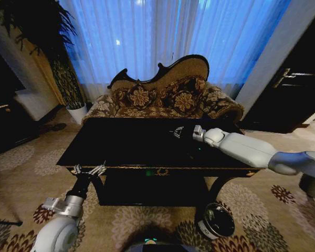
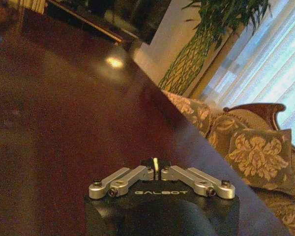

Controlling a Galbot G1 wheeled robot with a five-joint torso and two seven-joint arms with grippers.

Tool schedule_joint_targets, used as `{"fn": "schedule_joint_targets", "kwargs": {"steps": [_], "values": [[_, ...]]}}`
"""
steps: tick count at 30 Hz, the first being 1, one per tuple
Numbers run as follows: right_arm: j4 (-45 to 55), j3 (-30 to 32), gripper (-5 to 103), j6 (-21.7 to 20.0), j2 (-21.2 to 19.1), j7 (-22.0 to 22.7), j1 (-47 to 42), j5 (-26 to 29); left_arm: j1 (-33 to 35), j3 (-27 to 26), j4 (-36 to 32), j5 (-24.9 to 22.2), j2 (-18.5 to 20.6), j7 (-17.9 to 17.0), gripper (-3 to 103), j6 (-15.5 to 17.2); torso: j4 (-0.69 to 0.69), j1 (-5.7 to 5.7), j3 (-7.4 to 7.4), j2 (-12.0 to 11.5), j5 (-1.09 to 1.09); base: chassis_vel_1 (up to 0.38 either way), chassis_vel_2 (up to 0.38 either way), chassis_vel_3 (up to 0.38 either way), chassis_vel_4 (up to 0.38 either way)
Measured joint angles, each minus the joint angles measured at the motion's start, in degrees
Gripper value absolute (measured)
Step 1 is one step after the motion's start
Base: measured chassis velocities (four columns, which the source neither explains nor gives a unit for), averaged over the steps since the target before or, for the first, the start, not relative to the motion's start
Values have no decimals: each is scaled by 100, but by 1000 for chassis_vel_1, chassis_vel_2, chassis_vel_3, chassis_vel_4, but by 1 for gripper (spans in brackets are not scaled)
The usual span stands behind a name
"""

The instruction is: Move to the front of the table and place the trash on the table into the trash bin.

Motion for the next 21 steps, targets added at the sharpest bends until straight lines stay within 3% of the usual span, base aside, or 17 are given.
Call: {"fn": "schedule_joint_targets", "kwargs": {"steps": [8, 12, 13, 16, 17, 18, 20, 21], "values": [[955, 804, 2, -223, -742, 244, -367, 162, 19, 11, -14, 30, -9, -3, 100, 0, 1, 0, -2, 0, -3, 0, 0, 0, 0], [1554, 1953, 2, -420, -1388, 445, -1328, 219, -50, 97, -2, 71, 9, -23, 100, 0, -2, -1, -3, 1, 3, 0, 0, 0, 0], [1554, 1953, 2, -420, -1388, 445, -1328, 219, -50, 97, -2, 71, 9, -23, 100, 0, -2, -1, -3, 1, 3, 0, 0, 0, 0], [2010, 3167, 2, -626, -1793, 639, -2361, 254, -127, 158, 6, 86, 36, -43, 100, 13, -3, -1, -2, 1, 2, 0, 0, 0, 0], [2010, 3167, 2, -626, -1793, 639, -2361, 254, -127, 158, 6, 86, 36, -43, 100, 13, -3, -1, -2, 1, 2, 0, 0, 0, 0], [2254, 3882, 2, -760, -1933, 784, -2905, 295, -159, 165, 15, 85, 45, -55, 100, 20, -1, -1, -3, 1, 0, 0, 0, 0, 0], [2577, 4532, 2, -857, -2145, 1024, -3602, 265, -181, 168, 48, 84, 53, -63, 100, 23, -3, -2, -3, 1, -1, 0, 0, 0, 0], [2577, 4532, 2, -857, -2145, 1024, -3602, 265, -181, 168, 48, 84, 53, -63, 100, 23, -3, -2, -3, 1, -1, 0, 0, 0, 0]]}}
